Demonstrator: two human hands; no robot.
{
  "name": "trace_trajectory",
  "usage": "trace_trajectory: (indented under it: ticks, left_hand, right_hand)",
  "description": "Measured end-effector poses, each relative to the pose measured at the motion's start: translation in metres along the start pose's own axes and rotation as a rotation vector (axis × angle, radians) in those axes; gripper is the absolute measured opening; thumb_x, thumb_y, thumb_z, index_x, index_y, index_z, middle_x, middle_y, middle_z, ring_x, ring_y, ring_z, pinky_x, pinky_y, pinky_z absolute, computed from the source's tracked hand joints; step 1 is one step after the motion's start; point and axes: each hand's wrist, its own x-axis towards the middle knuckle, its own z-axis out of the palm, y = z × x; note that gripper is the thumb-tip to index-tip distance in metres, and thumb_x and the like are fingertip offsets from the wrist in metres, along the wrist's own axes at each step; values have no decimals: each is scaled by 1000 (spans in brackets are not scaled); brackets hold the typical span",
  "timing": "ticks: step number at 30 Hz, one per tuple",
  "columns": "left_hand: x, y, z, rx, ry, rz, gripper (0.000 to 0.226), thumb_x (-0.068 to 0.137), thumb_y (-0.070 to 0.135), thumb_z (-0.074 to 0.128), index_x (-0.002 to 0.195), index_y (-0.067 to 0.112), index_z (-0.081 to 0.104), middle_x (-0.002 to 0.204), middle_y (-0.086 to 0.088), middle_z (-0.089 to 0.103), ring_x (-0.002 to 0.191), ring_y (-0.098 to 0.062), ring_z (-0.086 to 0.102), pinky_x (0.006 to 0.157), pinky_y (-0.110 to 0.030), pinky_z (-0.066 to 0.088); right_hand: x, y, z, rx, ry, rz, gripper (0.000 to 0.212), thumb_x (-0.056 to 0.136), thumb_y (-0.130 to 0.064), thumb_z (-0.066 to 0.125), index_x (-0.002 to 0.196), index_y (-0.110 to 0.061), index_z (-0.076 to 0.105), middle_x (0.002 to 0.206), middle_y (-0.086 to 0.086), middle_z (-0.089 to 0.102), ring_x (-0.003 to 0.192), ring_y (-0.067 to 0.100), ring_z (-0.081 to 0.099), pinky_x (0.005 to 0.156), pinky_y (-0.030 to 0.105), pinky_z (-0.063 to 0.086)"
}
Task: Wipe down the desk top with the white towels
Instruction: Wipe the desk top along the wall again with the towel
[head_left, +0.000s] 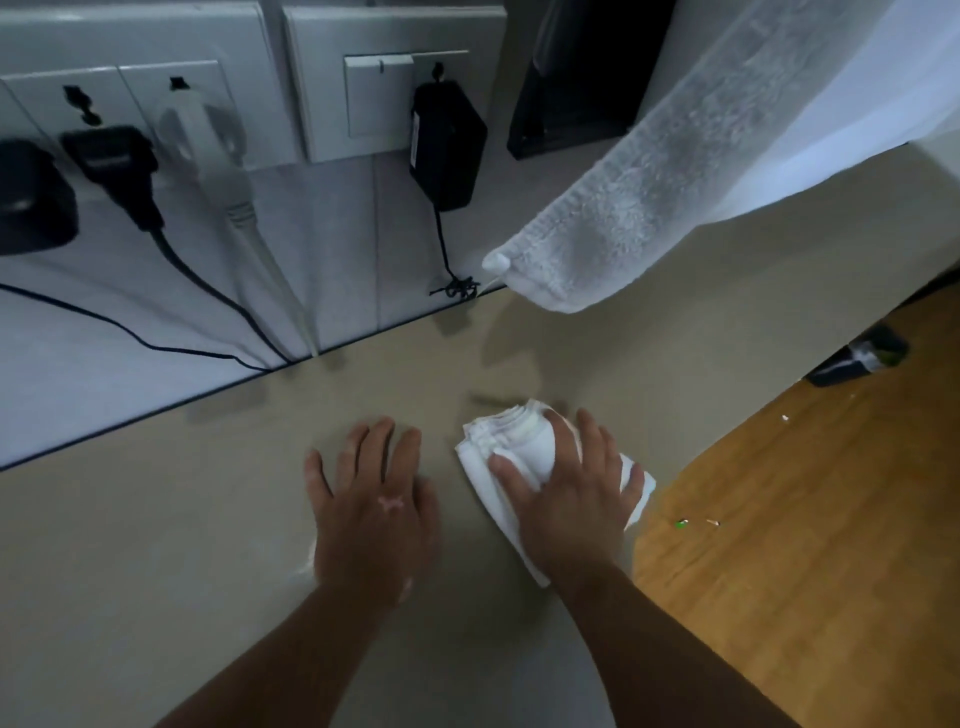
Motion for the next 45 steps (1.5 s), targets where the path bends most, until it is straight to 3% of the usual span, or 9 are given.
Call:
trace_trajectory:
  ticks: [4, 11, 17, 23, 25, 29, 33, 36, 45]
  left_hand:
    - [25, 9, 9, -21, -33, -13, 47, 90, 30, 57, 135, 19, 63, 147, -11, 55, 140, -34, 49, 116, -66, 26]
    - [37, 30, 23, 81, -118, -149, 53, 98, 39, 46, 146, 19, 55, 155, -15, 49, 148, -36, 40, 121, -70, 18]
    - [38, 31, 21, 149, -163, -176, 55, 100, 48, 35, 150, 28, 46, 160, -7, 44, 152, -30, 33, 124, -65, 18]
    - [37, 34, 17, 164, -169, -179, 54, 101, 49, 29, 150, 30, 43, 159, -5, 41, 152, -29, 31, 123, -63, 22]
    - [35, 34, 16, 158, -145, -173, 54, 102, 48, 30, 149, 27, 45, 158, -6, 44, 150, -30, 34, 122, -62, 25]
    - [27, 37, 17, 93, -18, -185, 54, 99, 36, 43, 143, 7, 55, 148, -18, 55, 139, -40, 48, 116, -61, 35]
    - [17, 41, 20, 51, 73, -245, 50, 95, 24, 49, 136, -3, 58, 139, -25, 58, 127, -44, 53, 113, -58, 41]
    - [16, 42, 21, 36, 81, -288, 50, 96, 24, 46, 138, -2, 57, 141, -24, 58, 129, -44, 54, 114, -57, 40]
    - [45, 78, 33, 96, 35, -254, 56, 89, 36, 45, 135, 8, 58, 144, -19, 54, 127, -41, 53, 107, -61, 38]
  right_hand:
    - [41, 10, 7, -16, 10, -138, 72, 89, -84, 40, 144, -38, 48, 158, 0, 40, 145, 22, 38, 117, 61, 25]
    - [126, 13, 20, 54, 110, -177, 68, 87, -77, 56, 135, -29, 56, 145, 4, 53, 128, 30, 53, 111, 62, 29]
    - [196, 8, 24, 59, 47, -216, 70, 89, -80, 44, 133, -26, 55, 141, -1, 53, 131, 28, 48, 112, 59, 29]
    - [161, 19, 18, 49, 218, -380, 57, 89, -69, 58, 102, -14, 66, 99, 8, 70, 96, 34, 62, 83, 46, 42]
    - [132, 24, 9, 28, 179, -456, 53, 89, -65, 60, 99, -14, 64, 93, 8, 68, 89, 34, 61, 77, 44, 40]
    - [77, 33, -12, 40, 73, -579, 57, 86, -60, 66, 126, -21, 60, 101, 6, 71, 92, 30, 63, 80, 44, 47]
    - [49, 26, -11, 98, -56, -745, 75, 90, -57, 57, 157, -35, 30, 136, -1, 59, 122, 23, 56, 102, 52, 41]
    - [67, 7, 0, 208, -69, -753, 68, 90, -57, 57, 152, -37, 38, 141, -7, 57, 130, 18, 51, 112, 55, 33]
    - [173, -9, 20, 262, -56, -690, 55, 87, -60, 63, 132, -31, 56, 122, -4, 62, 114, 26, 53, 98, 46, 38]
